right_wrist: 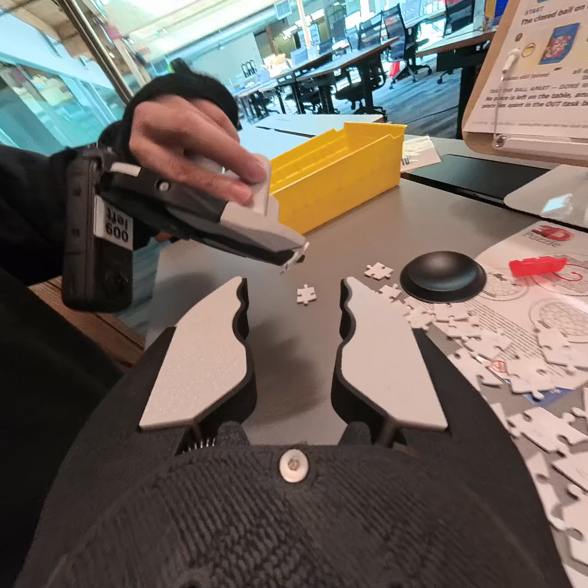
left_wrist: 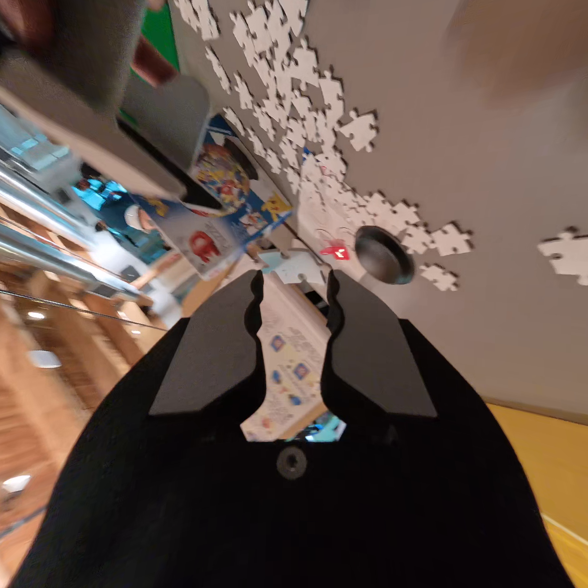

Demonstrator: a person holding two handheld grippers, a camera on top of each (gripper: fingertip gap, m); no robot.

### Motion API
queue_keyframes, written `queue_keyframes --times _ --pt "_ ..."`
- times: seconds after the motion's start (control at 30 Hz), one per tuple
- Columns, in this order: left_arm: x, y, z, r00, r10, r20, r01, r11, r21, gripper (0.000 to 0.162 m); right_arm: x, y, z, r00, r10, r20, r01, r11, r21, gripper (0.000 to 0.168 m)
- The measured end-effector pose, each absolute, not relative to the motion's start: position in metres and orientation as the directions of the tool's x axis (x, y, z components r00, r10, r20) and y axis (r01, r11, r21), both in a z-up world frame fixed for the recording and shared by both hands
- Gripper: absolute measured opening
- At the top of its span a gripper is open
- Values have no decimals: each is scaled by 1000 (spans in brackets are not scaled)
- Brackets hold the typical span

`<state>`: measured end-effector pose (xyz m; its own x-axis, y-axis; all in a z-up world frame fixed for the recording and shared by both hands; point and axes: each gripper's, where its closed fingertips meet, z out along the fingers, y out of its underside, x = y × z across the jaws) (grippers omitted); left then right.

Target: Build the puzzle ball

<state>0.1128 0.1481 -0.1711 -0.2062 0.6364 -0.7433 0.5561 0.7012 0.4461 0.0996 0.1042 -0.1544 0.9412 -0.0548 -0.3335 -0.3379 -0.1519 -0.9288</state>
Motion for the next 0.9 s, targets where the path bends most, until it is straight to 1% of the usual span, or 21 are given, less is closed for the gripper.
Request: queue_keyframes --times 0.1,0.17,0.23,0.27,0.3,0.37,0.43,0.47,0.5,0.53,0.57,0.6,0.63,0.67,0.7,0.73,0.77,0.8,0.83,0.87,0.9 --pt "108 132 -165 -122 683 -720 565 644 515 38 92 110 -157 948 -47 -315 -319 -169 -933 53" --pt "106 125 -163 -126 670 -731 573 651 498 38 90 114 -162 967 -70 -246 -256 -208 -944 50" --pt "105 120 -159 -121 651 -749 572 663 483 38 91 118 -165 974 -95 -205 -221 -225 -949 39" --pt "105 119 -156 -109 648 -753 564 665 491 37 91 120 -164 973 -102 -205 -223 -221 -949 29" --pt "105 118 -155 -105 648 -755 550 670 498 36 90 121 -163 972 -102 -211 -229 -211 -950 13" --pt "104 117 -155 -101 639 -763 529 684 503 36 91 121 -162 968 -116 -224 -244 -198 -949 6" --pt "101 119 -157 -120 611 -783 518 711 475 37 90 120 -165 962 -105 -251 -268 -213 -940 3" --pt "101 123 -158 -148 583 -799 498 742 449 28 93 119 -165 953 -121 -276 -296 -200 -934 2" --pt "102 128 -155 -172 535 -827 472 782 407 31 99 116 -164 943 -147 -298 -322 -178 -930 2" --pt "103 134 -151 -203 461 -864 447 829 337 39 104 113 -165 933 -165 -321 -346 -160 -925 2" --pt "104 143 -147 -257 354 -899 412 882 229 43 110 110 -166 919 -182 -350 -376 -136 -917 2" --pt "106 155 -142 -328 210 -921 354 931 86 43 115 106 -164 903 -181 -391 -411 -93 -907 2" --pt "108 167 -140 -404 37 -914 278 957 -84 42 117 104 -159 884 -156 -441 -452 -40 -891 2" --pt "108 178 -141 -485 -146 -862 191 944 -268 41 119 103 -154 863 -121 -491 -493 16 -870 3" --pt "106 184 -143 -561 -323 -762 102 887 -451 39 120 103 -149 841 -84 -534 -529 69 -846 3" --pt "103 186 -145 -618 -479 -624 18 784 -620 37 121 104 -145 825 -44 -564 -556 113 -823 3" --pt "100 184 -143 -657 -600 -457 -57 643 -763 35 121 106 -142 816 -12 -577 -570 144 -809 3" --pt "96 178 -141 -690 -672 -268 -126 476 -870 34 121 109 -143 816 -3 -578 -570 160 -806 3" --pt "94 172 -138 -714 -697 -70 -202 300 -932 29 120 113 -143 820 2 -572 -564 171 -808 3" --pt "92 166 -136 -724 -680 113 -280 139 -950 24 116 118 -142 825 27 -564 -560 178 -809 3" --pt "91 160 -134 -726 -636 260 -346 12 -938 21 110 123 -139 825 57 -562 -562 183 -807 3"
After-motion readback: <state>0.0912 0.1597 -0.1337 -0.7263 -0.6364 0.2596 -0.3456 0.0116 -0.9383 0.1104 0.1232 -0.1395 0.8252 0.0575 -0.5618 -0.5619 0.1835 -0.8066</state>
